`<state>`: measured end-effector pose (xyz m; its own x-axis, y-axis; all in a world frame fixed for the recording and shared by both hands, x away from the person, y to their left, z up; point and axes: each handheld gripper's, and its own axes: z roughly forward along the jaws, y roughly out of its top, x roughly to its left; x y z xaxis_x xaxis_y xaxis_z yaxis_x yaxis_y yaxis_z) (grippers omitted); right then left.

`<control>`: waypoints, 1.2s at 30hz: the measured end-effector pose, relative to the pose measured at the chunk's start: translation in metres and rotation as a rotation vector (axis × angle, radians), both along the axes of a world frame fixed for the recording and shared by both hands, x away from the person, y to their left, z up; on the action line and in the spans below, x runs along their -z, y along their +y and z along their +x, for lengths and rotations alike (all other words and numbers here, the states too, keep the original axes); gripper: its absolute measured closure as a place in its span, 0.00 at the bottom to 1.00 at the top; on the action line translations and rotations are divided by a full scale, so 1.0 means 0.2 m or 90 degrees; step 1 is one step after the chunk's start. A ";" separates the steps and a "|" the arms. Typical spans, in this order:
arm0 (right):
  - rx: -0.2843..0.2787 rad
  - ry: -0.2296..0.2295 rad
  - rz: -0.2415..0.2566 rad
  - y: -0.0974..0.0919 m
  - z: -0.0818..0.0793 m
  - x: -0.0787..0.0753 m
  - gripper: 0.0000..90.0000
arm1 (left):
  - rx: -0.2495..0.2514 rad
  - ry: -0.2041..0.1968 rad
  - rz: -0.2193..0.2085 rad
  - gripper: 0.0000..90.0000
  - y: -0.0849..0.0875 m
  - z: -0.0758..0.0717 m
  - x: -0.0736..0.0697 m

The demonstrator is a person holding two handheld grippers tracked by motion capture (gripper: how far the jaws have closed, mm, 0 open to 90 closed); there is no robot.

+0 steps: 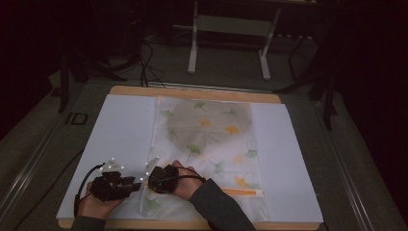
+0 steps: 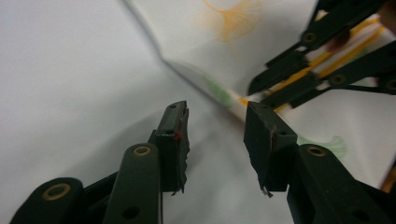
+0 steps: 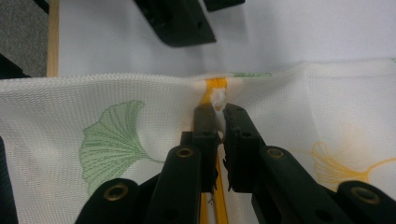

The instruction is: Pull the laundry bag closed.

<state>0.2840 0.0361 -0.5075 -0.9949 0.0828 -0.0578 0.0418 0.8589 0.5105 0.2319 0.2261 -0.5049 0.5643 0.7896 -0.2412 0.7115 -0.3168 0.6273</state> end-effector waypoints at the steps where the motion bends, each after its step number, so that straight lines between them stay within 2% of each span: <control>1: 0.000 0.000 -0.001 0.00 0.00 0.00 0.94 | 0.002 0.002 -0.001 0.66 0.00 0.00 0.00; 6: -0.004 -0.002 0.000 0.00 0.00 0.00 0.94 | 0.016 0.020 -0.016 0.71 -0.01 -0.01 0.00; 9: -0.004 -0.002 0.000 0.00 0.00 0.00 0.94 | 0.018 0.026 -0.023 0.71 -0.02 -0.01 0.00; 12: -0.004 -0.004 -0.001 0.01 -0.01 0.00 0.94 | 0.027 0.038 -0.042 0.72 -0.03 -0.01 0.00; 19: -0.006 -0.010 -0.002 0.01 -0.02 0.00 0.94 | 0.032 0.059 -0.057 0.72 -0.03 0.01 0.02; 27: -0.006 -0.016 0.001 0.01 -0.03 -0.03 0.94 | 0.037 0.090 -0.049 0.73 -0.06 0.02 0.06; 36: -0.018 -0.023 0.002 0.01 -0.04 -0.04 0.94 | 0.048 0.114 -0.047 0.77 -0.08 0.04 0.10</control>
